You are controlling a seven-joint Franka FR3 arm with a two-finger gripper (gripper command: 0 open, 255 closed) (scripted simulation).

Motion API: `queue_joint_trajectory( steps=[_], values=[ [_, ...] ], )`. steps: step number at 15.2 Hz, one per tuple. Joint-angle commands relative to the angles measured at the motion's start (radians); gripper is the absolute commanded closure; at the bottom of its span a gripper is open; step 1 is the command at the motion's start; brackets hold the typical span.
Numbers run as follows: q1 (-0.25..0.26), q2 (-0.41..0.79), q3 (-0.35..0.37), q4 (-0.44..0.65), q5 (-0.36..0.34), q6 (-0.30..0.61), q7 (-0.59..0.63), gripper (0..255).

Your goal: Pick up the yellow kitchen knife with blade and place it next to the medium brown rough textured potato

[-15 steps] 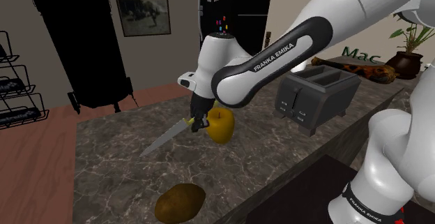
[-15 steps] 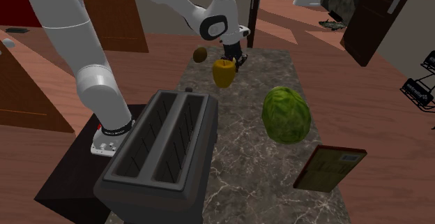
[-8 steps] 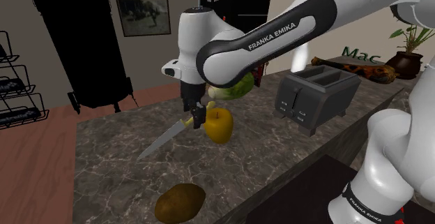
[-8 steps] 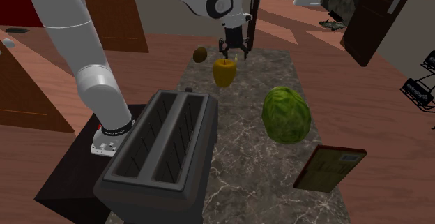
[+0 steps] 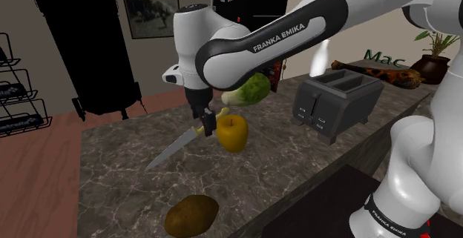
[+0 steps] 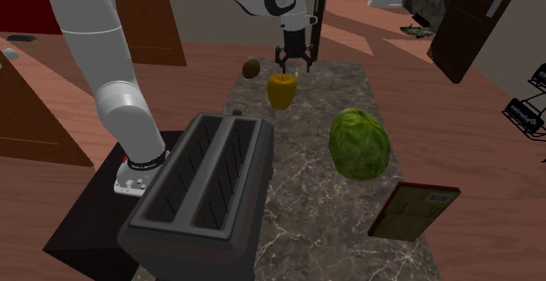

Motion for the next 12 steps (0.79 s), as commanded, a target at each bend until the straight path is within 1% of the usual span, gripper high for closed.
queue_joint_trajectory(
  steps=[1,9,10,12],
  values=[
    [-0.001,0.016,-0.001,-0.015,-0.002,0.030,0.003,0],
    [-0.001,0.016,-0.001,-0.014,-0.002,0.030,0.003,0],
    [-0.001,0.016,-0.001,-0.014,-0.002,0.030,0.003,255],
    [-0.001,0.016,-0.001,-0.014,-0.002,0.030,0.003,255]
  ],
)
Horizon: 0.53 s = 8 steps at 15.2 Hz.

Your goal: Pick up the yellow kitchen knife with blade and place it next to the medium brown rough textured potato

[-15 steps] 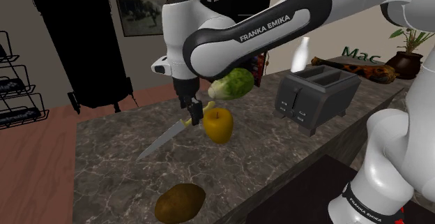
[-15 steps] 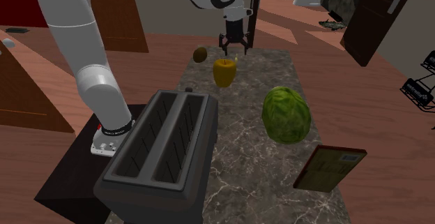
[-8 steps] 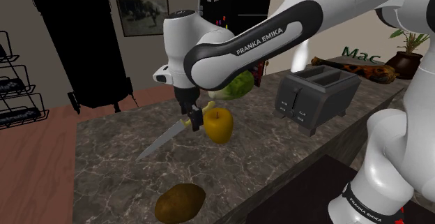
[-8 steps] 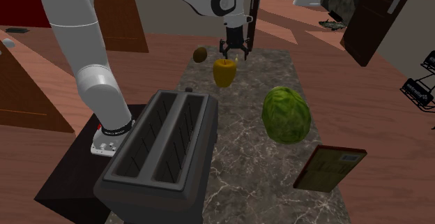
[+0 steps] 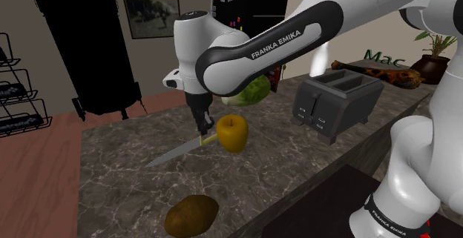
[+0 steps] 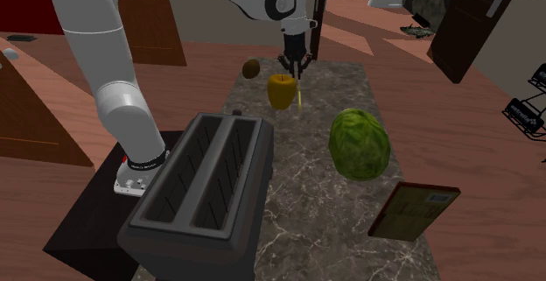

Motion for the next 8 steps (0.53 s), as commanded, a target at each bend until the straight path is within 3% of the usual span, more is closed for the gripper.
queue_joint_trajectory(
  steps=[1,7,8],
  values=[
    [0.000,0.000,0.000,0.000,0.000,0.000,0.000,255],
    [0.000,0.000,0.000,0.000,0.000,0.000,0.000,255],
    [0.000,0.000,0.000,0.000,0.000,0.000,0.000,0]
  ],
)
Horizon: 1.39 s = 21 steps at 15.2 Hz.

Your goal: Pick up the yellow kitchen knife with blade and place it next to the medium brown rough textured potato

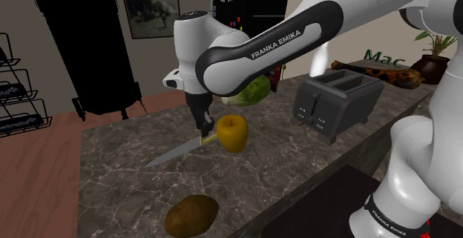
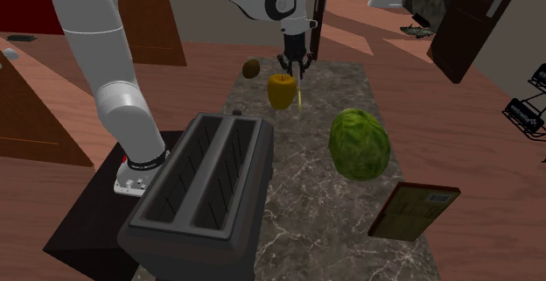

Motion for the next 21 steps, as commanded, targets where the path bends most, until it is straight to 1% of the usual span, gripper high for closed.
queue_joint_trajectory(
  steps=[1,3,4,11,19,20,21],
  values=[
    [-0.014,0.058,-0.002,0.061,0.039,-0.045,-0.074,0],
    [-0.045,0.181,0.001,0.192,0.100,-0.146,-0.205,0],
    [-0.050,0.192,0.003,0.205,0.104,-0.156,-0.216,0],
    [-0.054,0.222,0.003,0.141,0.102,-0.063,-0.214,0],
    [-0.054,0.222,0.003,0.141,0.102,-0.063,-0.214,0],
    [-0.054,0.222,0.003,0.141,0.102,-0.063,-0.214,255],
    [-0.054,0.222,0.003,0.141,0.102,-0.063,-0.214,255]
  ],
)
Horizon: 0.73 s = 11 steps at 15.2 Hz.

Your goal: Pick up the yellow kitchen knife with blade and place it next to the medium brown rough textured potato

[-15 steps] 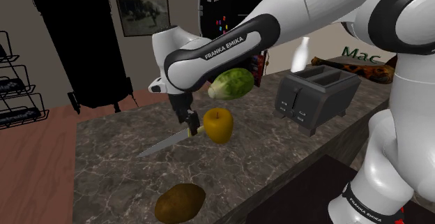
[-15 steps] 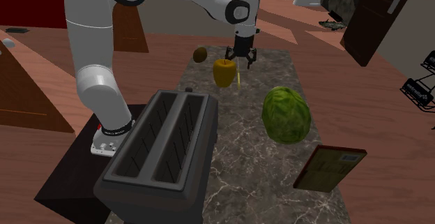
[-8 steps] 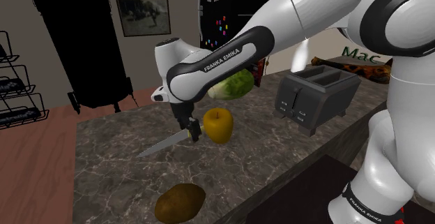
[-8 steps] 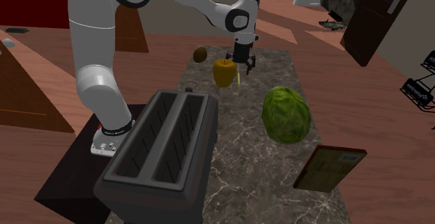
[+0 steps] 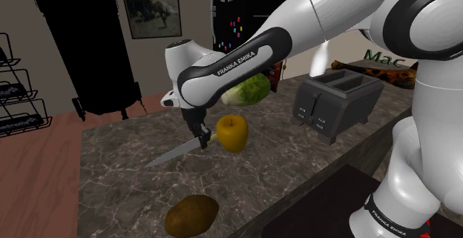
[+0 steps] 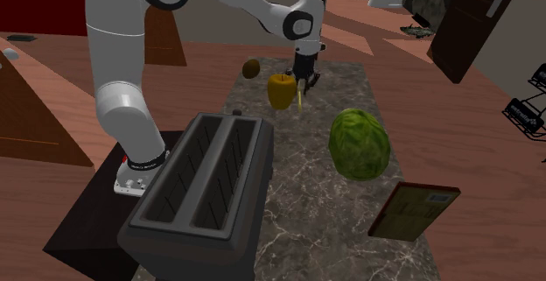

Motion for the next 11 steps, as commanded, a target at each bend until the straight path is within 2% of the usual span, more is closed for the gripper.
queue_joint_trajectory(
  steps=[1,8,11],
  values=[
    [0.001,0.004,0.002,-0.004,0.001,-0.003,0.000,255],
    [0.001,0.003,0.001,-0.004,0.001,-0.003,0.000,255],
    [0.001,-0.015,0.002,0.011,0.002,-0.037,-0.002,255]
  ],
)
